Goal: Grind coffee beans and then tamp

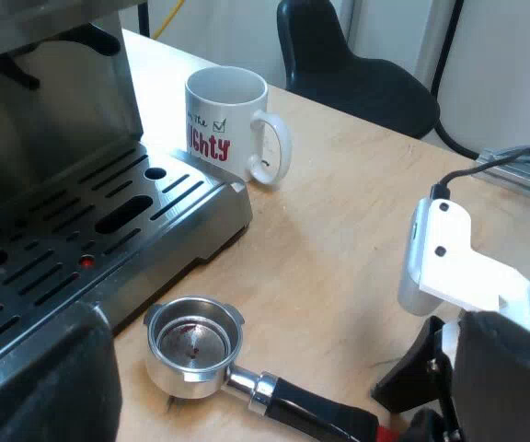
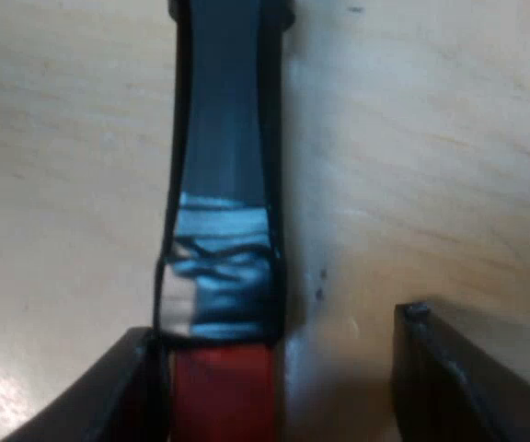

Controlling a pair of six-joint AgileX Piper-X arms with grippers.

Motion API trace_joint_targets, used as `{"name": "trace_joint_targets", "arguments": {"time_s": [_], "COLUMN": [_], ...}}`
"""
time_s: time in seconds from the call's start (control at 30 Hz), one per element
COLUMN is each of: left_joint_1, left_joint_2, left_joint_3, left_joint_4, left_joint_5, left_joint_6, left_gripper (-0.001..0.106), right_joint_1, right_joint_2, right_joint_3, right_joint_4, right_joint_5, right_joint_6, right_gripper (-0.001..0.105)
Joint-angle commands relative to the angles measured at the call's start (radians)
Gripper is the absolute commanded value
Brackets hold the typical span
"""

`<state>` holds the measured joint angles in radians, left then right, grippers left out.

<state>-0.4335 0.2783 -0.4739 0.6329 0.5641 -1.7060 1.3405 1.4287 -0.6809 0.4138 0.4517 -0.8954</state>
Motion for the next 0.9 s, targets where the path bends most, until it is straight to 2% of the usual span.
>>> {"name": "trace_joint_targets", "arguments": {"time_s": [0.03,0.13,0.2,0.3,0.63,0.9], "left_joint_1": [-0.005,-0.005,-0.005,-0.005,-0.005,-0.005], "left_joint_2": [-0.007,-0.007,-0.007,-0.007,-0.007,-0.007], "left_joint_3": [0.000,0.000,0.000,0.000,0.000,0.000], "left_joint_4": [-0.003,-0.003,-0.003,-0.003,-0.003,-0.003], "left_joint_5": [-0.009,-0.009,-0.009,-0.009,-0.009,-0.009], "left_joint_6": [0.004,0.004,0.004,0.004,0.004,0.004], "left_gripper": [0.079,0.079,0.079,0.079,0.079,0.079], "right_joint_1": [-0.003,-0.003,-0.003,-0.003,-0.003,-0.003], "right_joint_2": [-0.015,-0.047,-0.073,-0.104,-0.209,-0.300], "right_joint_3": [-0.003,-0.036,-0.056,-0.073,-0.118,-0.202], "right_joint_4": [0.101,0.193,0.246,0.288,0.394,0.406], "right_joint_5": [-0.094,-0.105,-0.105,-0.105,-0.105,-0.103], "right_joint_6": [0.002,0.002,-0.003,-0.005,-0.013,-0.184], "right_gripper": [0.056,0.057,0.066,0.073,0.073,0.072]}}
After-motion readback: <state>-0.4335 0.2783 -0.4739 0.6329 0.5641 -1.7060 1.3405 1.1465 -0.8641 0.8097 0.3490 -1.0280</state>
